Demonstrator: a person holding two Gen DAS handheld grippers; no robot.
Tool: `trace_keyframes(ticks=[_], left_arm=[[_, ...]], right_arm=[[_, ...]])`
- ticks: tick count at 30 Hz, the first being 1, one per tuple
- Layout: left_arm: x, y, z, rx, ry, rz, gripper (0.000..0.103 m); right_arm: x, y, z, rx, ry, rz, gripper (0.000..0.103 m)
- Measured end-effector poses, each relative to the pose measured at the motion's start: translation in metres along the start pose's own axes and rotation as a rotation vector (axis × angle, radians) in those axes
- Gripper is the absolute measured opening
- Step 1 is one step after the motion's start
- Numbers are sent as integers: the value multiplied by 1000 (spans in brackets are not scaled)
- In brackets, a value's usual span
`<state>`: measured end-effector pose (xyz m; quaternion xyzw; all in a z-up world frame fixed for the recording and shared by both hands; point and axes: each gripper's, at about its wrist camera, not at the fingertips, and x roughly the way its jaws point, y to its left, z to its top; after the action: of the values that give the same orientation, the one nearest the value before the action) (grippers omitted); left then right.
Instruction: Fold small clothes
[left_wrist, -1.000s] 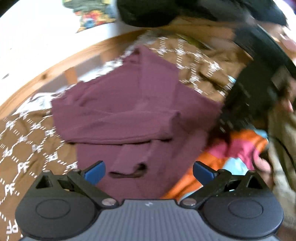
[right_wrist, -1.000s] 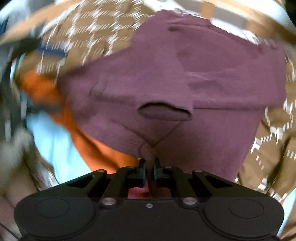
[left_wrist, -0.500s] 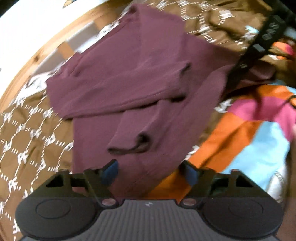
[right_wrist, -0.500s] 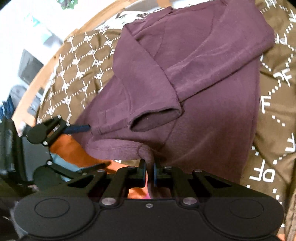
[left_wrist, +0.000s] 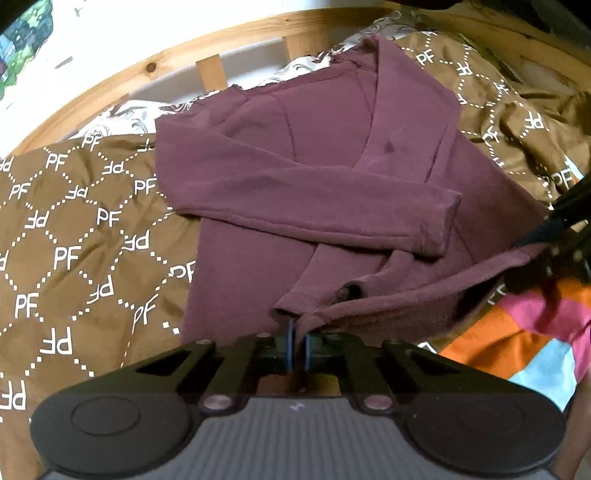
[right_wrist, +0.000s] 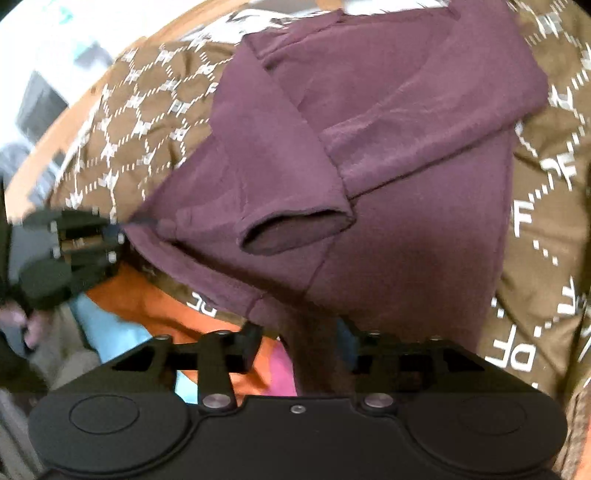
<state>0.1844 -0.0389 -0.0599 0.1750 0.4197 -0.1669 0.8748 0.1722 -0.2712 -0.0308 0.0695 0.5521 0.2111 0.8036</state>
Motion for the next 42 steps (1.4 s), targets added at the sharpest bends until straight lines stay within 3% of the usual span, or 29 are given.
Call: trace_keyframes(ticks=[7, 11, 14, 15, 16, 18, 20, 25, 30, 34, 38, 42], left_arm=[[2, -1, 0, 3, 4, -4, 6], [2, 0, -1, 0, 5, -7, 7], [1, -2, -1, 6, 6, -9, 9], [1, -3, -1, 11, 8, -8, 9], [2, -4, -1, 20, 10, -9, 11], [3, -8, -1, 40, 15, -7, 24], [4, -13, -2, 65, 15, -4, 55], [2, -23, -4, 124, -10, -7, 74], [17, -23, -5, 135, 28, 83, 75], [24, -24, -3, 143, 45, 47, 76], [20, -37, -7, 212, 7, 3, 87], [29, -48, -11, 265, 27, 10, 89]], right_arm=[[10, 32, -8, -209, 45, -107, 65], [25, 53, -17, -360, 98, -228, 65], [26, 64, -22, -432, 69, -257, 26], [20, 64, -21, -428, 37, -252, 7], [13, 61, -19, -407, 1, -250, 6], [-6, 47, -10, -292, -84, -153, 5], [-28, 26, 2, -131, -186, -20, 4], [-51, -7, 34, 80, -311, 139, 4], [-47, -26, 47, 171, -340, 229, 4], [-42, -33, 49, 209, -344, 265, 4], [-38, -37, 50, 225, -345, 277, 4], [-38, -42, 49, 247, -354, 299, 4]])
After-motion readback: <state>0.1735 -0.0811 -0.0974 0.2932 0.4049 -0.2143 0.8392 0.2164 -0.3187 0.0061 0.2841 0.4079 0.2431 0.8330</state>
